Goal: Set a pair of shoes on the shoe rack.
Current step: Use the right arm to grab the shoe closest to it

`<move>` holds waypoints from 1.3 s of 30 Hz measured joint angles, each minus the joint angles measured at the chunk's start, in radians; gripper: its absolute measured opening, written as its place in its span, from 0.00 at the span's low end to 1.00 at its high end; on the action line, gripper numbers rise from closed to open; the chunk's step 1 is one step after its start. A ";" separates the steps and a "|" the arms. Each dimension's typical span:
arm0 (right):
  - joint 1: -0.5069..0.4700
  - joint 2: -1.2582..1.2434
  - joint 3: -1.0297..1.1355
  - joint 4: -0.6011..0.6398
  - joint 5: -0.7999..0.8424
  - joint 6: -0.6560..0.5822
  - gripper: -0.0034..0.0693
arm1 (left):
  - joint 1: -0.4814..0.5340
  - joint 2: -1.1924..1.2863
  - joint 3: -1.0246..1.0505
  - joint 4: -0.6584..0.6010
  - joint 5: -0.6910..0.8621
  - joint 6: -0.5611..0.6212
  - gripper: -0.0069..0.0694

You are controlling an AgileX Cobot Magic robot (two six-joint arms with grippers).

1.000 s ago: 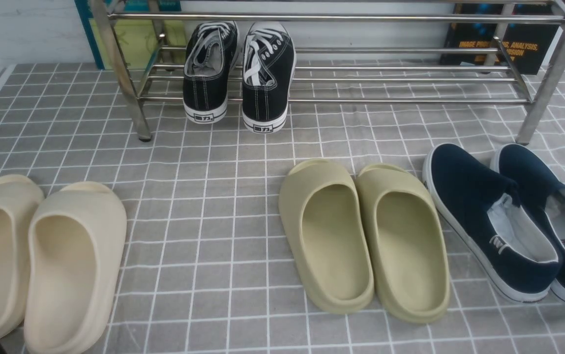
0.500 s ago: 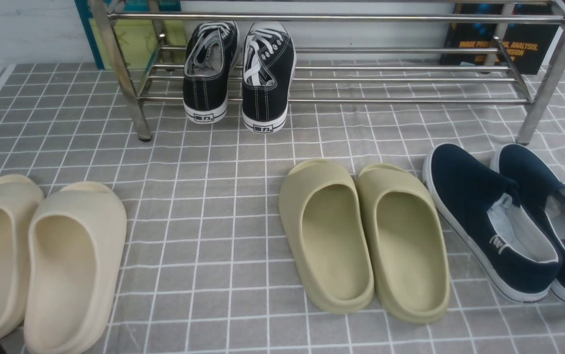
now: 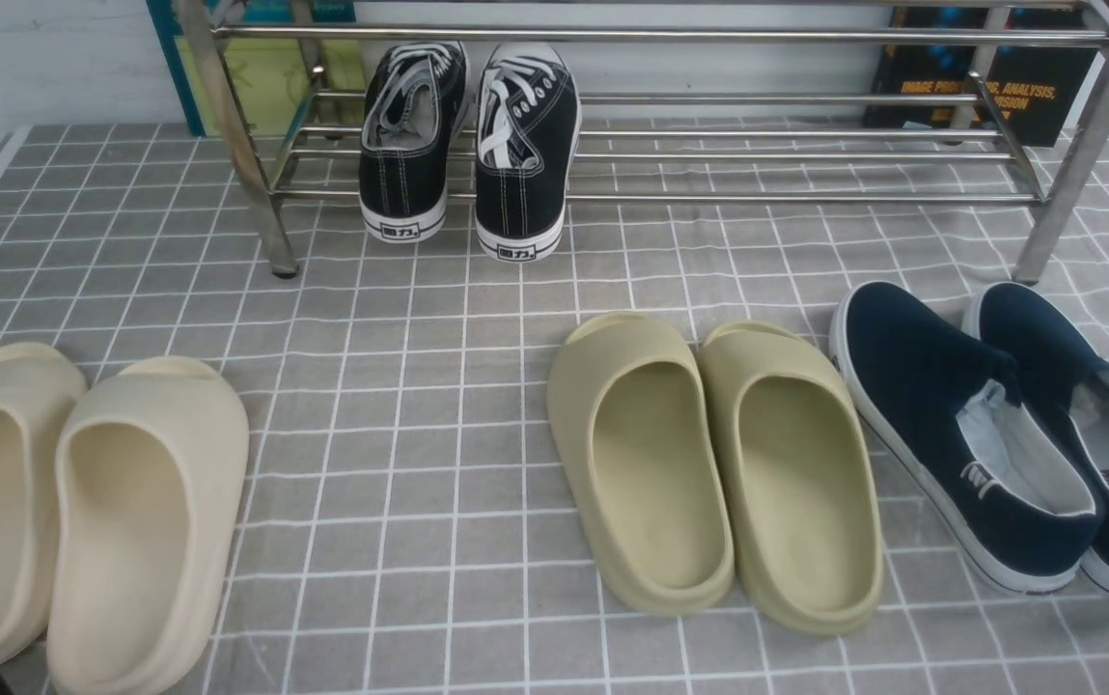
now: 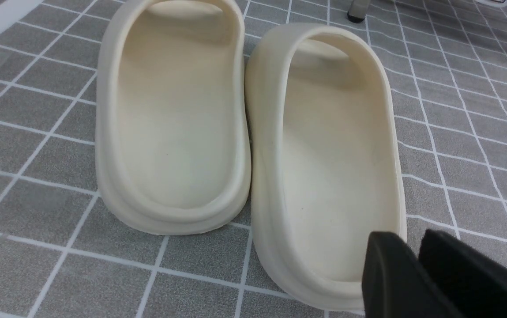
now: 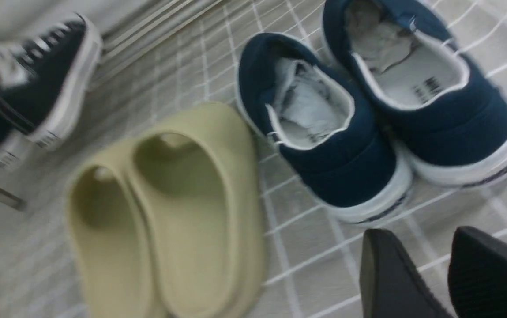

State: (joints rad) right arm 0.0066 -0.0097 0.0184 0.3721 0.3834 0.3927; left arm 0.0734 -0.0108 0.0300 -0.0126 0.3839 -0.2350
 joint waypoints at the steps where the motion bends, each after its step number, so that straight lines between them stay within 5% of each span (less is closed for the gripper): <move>1: 0.000 0.000 0.002 0.042 0.000 0.019 0.39 | 0.000 0.000 0.000 0.000 0.000 0.000 0.24; 6: 0.000 0.000 0.006 0.267 -0.004 0.108 0.39 | 0.000 0.000 0.000 0.000 0.000 0.000 0.24; 14: 0.000 0.000 0.007 0.286 -0.106 0.106 0.37 | 0.000 0.000 0.000 0.000 0.000 0.000 0.24; 21: 0.000 0.000 -0.073 0.270 -0.086 -0.205 0.25 | 0.000 0.000 0.000 0.000 0.000 0.000 0.24; 23: 0.000 0.032 -0.171 0.226 -0.050 -0.342 0.12 | 0.000 0.000 0.000 0.000 0.000 0.000 0.24; 28: 0.000 0.226 -0.398 0.079 0.128 -0.485 0.04 | 0.000 0.000 0.000 0.000 0.000 0.000 0.24; 34: 0.003 0.699 -0.791 -0.147 0.619 -0.582 0.04 | 0.000 0.000 0.000 0.000 0.000 0.000 0.24; 39: 0.070 0.909 -0.904 -0.182 0.716 -0.602 0.04 | 0.000 0.000 0.000 0.000 0.000 0.000 0.24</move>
State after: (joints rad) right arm 0.0761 0.8995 -0.8854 0.1897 1.0996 -0.2092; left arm 0.0734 -0.0108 0.0300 -0.0126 0.3839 -0.2350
